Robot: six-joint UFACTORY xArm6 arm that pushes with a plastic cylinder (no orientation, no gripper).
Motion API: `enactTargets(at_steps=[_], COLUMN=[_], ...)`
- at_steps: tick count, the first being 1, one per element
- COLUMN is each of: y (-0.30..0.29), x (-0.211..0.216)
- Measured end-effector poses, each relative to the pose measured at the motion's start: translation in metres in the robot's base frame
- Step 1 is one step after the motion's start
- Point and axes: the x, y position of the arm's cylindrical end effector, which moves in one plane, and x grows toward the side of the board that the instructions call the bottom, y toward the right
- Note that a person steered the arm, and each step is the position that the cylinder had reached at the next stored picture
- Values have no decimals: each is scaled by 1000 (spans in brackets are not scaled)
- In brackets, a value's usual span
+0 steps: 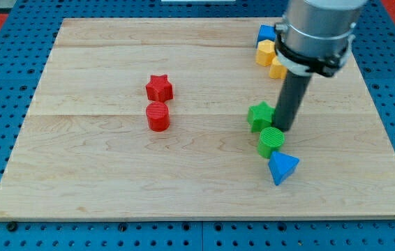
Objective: Slide the green star to the center
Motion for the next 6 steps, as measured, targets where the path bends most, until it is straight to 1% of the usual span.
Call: enactTargets(at_steps=[1,2,3,4,5,6], y=[-25,-15,41,-18,-106,-27], x=[-15,-16,-14,-23,-32,-34])
